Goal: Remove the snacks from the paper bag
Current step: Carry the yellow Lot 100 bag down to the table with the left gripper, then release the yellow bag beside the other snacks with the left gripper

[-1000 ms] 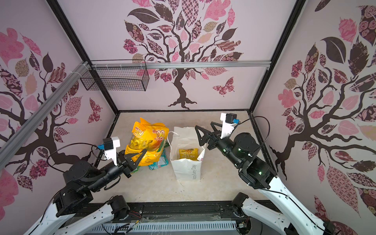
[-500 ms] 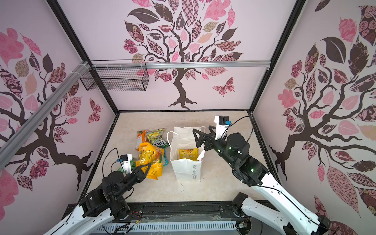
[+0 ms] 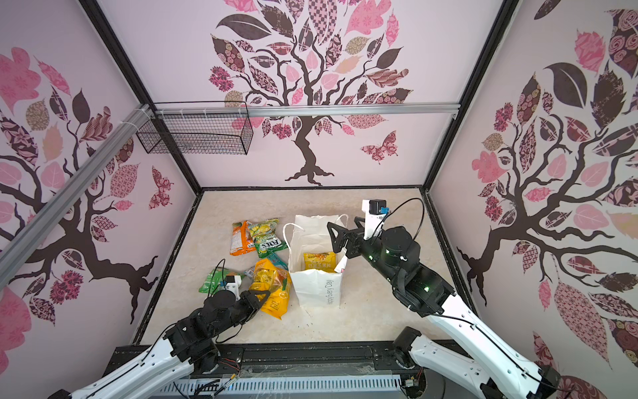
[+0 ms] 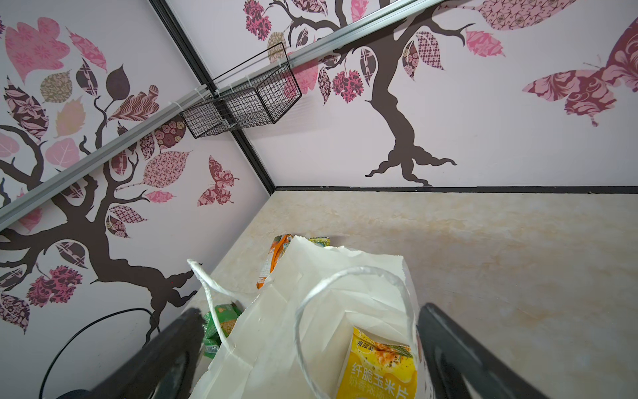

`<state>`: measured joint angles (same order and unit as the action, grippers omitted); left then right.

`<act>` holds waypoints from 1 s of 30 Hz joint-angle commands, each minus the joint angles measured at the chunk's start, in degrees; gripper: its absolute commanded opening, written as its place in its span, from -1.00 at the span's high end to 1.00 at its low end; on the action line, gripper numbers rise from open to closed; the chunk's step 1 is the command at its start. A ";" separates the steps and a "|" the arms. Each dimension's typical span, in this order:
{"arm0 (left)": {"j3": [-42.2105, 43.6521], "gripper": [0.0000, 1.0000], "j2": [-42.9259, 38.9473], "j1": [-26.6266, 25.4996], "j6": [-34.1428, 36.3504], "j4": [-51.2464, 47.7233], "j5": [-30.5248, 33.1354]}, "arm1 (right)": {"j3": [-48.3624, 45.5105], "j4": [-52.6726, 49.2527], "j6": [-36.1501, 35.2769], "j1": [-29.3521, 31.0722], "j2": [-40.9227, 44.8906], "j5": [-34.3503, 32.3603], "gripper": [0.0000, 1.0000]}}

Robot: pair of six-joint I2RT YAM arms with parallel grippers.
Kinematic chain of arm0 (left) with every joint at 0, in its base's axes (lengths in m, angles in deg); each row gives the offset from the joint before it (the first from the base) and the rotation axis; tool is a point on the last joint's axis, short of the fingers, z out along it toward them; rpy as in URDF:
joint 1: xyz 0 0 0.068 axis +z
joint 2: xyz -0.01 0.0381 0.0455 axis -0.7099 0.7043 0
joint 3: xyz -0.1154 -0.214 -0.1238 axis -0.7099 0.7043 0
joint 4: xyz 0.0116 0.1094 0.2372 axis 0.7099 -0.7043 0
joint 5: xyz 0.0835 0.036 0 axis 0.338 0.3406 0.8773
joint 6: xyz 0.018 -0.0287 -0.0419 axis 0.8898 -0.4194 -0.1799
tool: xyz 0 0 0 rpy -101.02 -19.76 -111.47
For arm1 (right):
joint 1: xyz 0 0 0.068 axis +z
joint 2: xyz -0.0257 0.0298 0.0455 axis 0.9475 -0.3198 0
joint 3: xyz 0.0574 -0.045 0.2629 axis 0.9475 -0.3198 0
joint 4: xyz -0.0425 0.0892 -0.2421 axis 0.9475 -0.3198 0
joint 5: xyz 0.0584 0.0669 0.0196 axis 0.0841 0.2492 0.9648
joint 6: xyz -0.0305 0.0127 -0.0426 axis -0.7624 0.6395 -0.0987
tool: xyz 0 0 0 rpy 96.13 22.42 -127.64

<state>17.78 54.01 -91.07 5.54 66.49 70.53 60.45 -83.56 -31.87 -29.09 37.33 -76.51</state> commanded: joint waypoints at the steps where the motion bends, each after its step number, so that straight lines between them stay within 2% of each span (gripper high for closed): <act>1: -2.00 0.15 2.44 2.55 -0.35 0.84 -3.95 | 0.20 0.21 -0.16 0.23 0.24 0.03 -0.99; 5: -4.83 -0.21 4.05 3.13 1.64 -3.64 -1.95 | 0.63 -0.05 -0.16 0.27 0.35 -0.14 -0.99; 13: -12.15 -0.62 5.08 3.30 3.26 -20.68 8.84 | 1.60 -0.24 -0.48 0.22 0.57 -0.56 -0.99; 20: -20.53 -0.76 5.42 3.34 10.14 -28.09 17.43 | 4.37 -1.09 -1.19 0.21 -0.24 -0.11 -0.99; 23: -25.62 -0.79 5.18 3.43 15.36 -30.62 23.04 | 5.52 -1.44 -1.17 0.26 -0.76 0.75 -0.99; 26: -30.43 -0.80 4.35 3.48 24.01 -28.86 26.89 | 7.01 -2.04 -0.93 0.22 -1.49 2.21 -0.99; 30: -36.25 -0.82 5.47 3.44 38.60 -20.43 24.08 | 11.18 -5.93 -0.68 0.27 -4.66 6.63 -0.99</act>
<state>-13.94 59.00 -87.88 31.01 40.63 93.63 68.01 -86.47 -32.51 -29.11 34.40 -73.56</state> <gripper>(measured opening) 0.910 0.995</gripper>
